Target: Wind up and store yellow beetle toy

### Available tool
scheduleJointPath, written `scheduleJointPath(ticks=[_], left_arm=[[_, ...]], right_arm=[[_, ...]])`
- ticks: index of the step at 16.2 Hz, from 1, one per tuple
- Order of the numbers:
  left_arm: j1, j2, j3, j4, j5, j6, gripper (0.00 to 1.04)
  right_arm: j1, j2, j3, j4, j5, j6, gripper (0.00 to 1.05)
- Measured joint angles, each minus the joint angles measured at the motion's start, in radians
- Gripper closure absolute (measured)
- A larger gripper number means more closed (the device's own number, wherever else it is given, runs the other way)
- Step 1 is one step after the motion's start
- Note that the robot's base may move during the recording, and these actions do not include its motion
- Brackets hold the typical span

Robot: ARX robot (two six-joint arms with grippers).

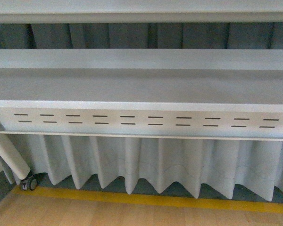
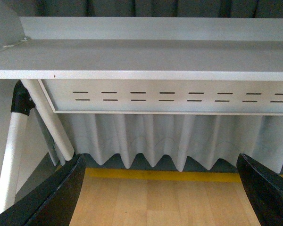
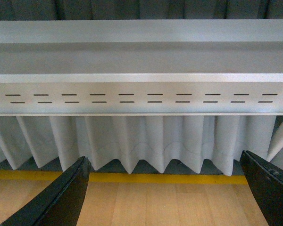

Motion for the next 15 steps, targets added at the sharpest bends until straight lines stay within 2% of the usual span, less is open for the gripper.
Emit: scheduleJointPath(ticks=[15], left_arm=[[0.000, 0.000, 0.000, 0.000, 0.000, 0.000, 0.07]], right_arm=[[0.000, 0.001, 0.000, 0.001, 0.000, 0.000, 0.07]])
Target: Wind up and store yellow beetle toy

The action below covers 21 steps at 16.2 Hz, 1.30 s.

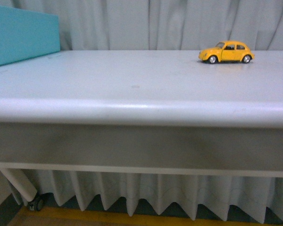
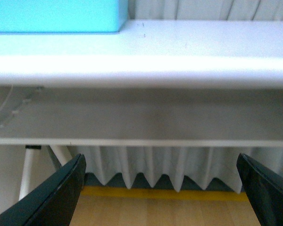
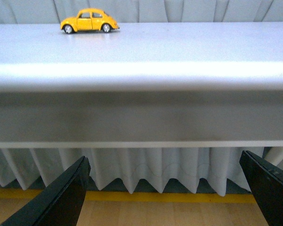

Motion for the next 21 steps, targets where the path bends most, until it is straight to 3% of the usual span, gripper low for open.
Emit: scheduleJointPath(ticks=[21], left_arm=[[0.000, 0.000, 0.000, 0.001, 0.000, 0.000, 0.07]], right_arm=[[0.000, 0.000, 0.000, 0.000, 0.000, 0.006, 0.07]])
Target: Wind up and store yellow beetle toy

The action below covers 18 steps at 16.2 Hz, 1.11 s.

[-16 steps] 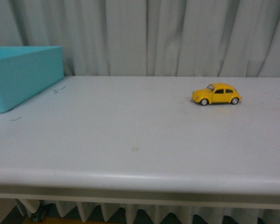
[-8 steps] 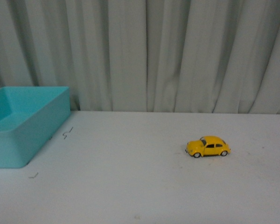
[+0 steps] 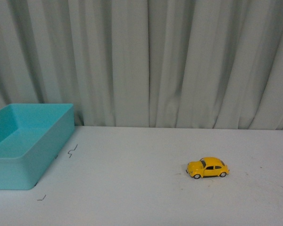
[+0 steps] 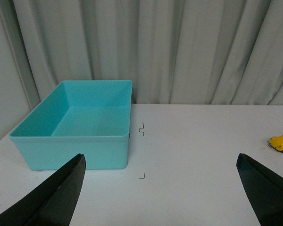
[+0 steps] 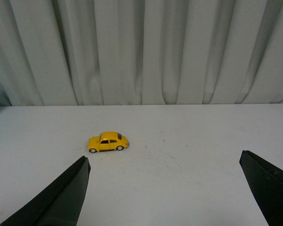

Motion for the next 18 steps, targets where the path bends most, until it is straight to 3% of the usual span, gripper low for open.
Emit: scheduleJointPath(ticks=[18], left_arm=[[0.000, 0.000, 0.000, 0.000, 0.000, 0.000, 0.07]], right_arm=[[0.000, 0.000, 0.000, 0.000, 0.000, 0.000, 0.07]])
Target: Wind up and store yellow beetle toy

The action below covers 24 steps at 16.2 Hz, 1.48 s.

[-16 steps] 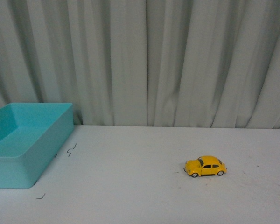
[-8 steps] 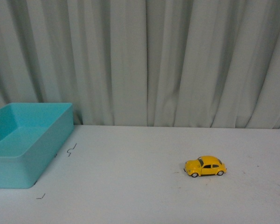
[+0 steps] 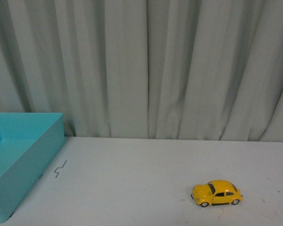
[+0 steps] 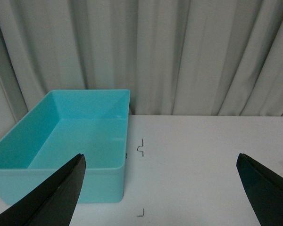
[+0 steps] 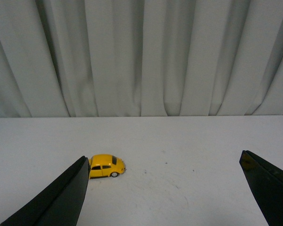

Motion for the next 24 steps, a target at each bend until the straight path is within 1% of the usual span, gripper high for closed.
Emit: scheduleJointPath(ticks=[15, 16, 17, 18, 19, 20, 21, 22, 23, 24], left_arm=[[0.000, 0.000, 0.000, 0.000, 0.000, 0.000, 0.07], [0.000, 0.000, 0.000, 0.000, 0.000, 0.000, 0.07], [0.000, 0.000, 0.000, -0.001, 0.002, 0.000, 0.07], [0.000, 0.000, 0.000, 0.000, -0.002, 0.000, 0.07], [0.000, 0.000, 0.000, 0.000, 0.000, 0.000, 0.07], [-0.001, 0.000, 0.000, 0.000, 0.000, 0.000, 0.07], [-0.001, 0.000, 0.000, -0.001, 0.002, 0.000, 0.07], [-0.001, 0.000, 0.000, 0.000, -0.002, 0.000, 0.07], [-0.001, 0.000, 0.000, -0.001, -0.001, 0.000, 0.07], [-0.001, 0.000, 0.000, -0.001, 0.001, 0.000, 0.07]], right_arm=[[0.000, 0.000, 0.000, -0.001, 0.000, 0.000, 0.07], [0.047, 0.026, 0.018, -0.063, 0.124, 0.056, 0.07], [0.056, 0.108, 0.039, -0.024, 0.246, 0.129, 0.07], [-0.023, 0.189, 0.066, 0.112, 0.218, 0.132, 0.07], [-0.108, 0.300, 0.107, 0.261, 0.109, 0.107, 0.07], [-0.206, 0.469, 0.165, 0.431, -0.053, 0.060, 0.07], [-0.279, 0.628, 0.219, 0.566, -0.191, 0.032, 0.07], [-0.333, 0.789, 0.284, 0.678, -0.330, -0.011, 0.07], [-0.348, 0.951, 0.385, 0.679, -0.458, -0.082, 0.07], [-0.336, 1.096, 0.476, 0.646, -0.584, -0.180, 0.07]])
